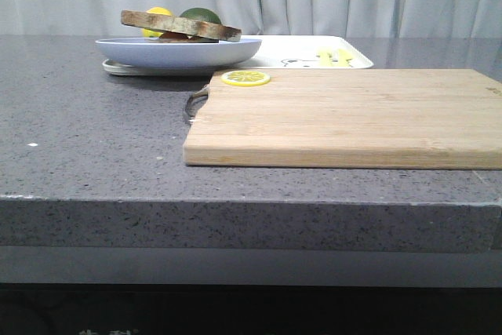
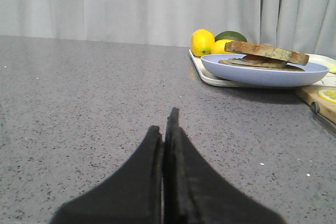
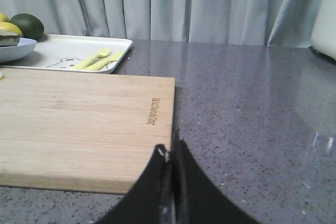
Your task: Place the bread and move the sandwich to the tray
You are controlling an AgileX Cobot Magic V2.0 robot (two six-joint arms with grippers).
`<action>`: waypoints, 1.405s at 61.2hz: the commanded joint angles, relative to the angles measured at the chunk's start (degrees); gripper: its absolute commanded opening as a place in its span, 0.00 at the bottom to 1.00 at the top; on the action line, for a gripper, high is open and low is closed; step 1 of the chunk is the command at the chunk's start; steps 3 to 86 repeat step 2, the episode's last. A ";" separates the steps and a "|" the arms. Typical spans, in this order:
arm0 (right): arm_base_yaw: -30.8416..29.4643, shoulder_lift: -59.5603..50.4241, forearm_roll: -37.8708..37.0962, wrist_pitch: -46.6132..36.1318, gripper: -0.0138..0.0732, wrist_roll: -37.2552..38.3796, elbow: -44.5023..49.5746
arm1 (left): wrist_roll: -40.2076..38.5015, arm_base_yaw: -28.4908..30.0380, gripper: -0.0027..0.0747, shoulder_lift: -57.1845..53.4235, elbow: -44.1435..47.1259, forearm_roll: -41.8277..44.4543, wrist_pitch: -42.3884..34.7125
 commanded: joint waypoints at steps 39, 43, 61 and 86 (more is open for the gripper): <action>-0.17 -1.39 -0.08 -4.94 0.02 -0.23 -0.26 | -0.60 0.07 0.01 -1.17 0.39 -0.03 -4.84; -0.17 -1.39 -0.08 -4.94 0.02 -0.23 -0.26 | -0.60 0.07 0.01 -1.17 0.39 -0.03 -4.84; -0.17 -1.39 -0.08 -4.94 0.02 -0.23 -0.26 | -0.60 0.07 0.01 -1.17 0.39 -0.03 -4.84; -0.17 -1.39 -0.08 -4.94 0.02 -0.23 -0.26 | -0.60 0.07 0.01 -1.17 0.39 -0.03 -4.84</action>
